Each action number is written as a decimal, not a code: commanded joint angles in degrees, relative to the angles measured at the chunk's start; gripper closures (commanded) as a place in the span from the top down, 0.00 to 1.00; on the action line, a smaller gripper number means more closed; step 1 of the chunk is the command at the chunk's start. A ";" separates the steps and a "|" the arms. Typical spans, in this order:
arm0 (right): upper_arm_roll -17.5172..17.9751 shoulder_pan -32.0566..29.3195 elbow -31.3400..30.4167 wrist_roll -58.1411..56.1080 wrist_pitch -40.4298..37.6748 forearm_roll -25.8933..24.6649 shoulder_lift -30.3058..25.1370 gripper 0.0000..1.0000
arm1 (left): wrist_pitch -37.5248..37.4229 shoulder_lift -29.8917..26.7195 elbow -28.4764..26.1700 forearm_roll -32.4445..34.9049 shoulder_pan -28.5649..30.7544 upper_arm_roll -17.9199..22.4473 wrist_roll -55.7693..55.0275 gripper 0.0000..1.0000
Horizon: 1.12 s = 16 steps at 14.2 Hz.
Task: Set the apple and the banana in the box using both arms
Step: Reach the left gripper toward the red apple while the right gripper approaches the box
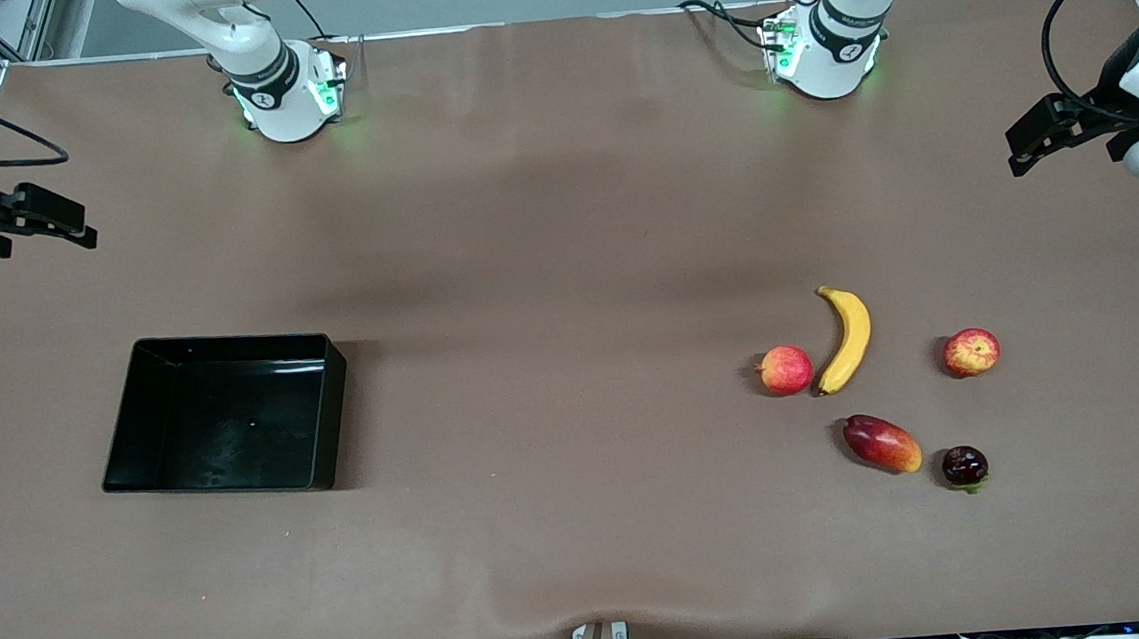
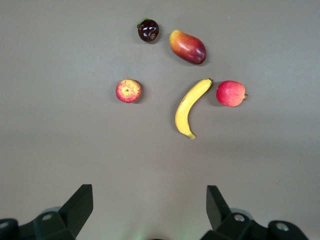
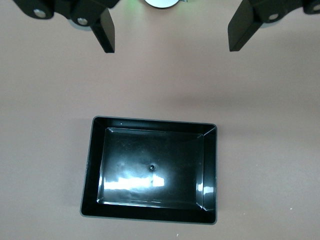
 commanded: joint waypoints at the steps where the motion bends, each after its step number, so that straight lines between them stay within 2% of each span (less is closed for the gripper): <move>1: -0.20 0.27 -0.43 -1.72 -0.08 0.87 -0.83 1.00 | -1.11 -0.80 0.06 -1.22 0.38 0.05 1.64 1.00; 6: -0.29 0.36 -0.61 -1.72 0.44 0.87 -0.48 1.00 | -1.11 1.65 1.11 -1.13 0.56 0.40 1.56 1.00; 10: -0.38 -2.45 -0.61 -1.81 7.20 0.70 4.87 1.00 | 1.60 6.57 -1.00 -1.22 2.75 0.40 1.64 1.00; 12: -0.38 -3.59 -0.69 -1.90 10.89 0.35 8.47 1.00 | 7.47 7.38 -4.93 -1.13 2.76 0.41 1.56 1.00; 16: -0.38 -6.05 -0.78 -2.08 20.90 -0.01 17.78 1.00 | 22.41 7.55 -16.44 -0.69 4.42 0.41 1.73 1.00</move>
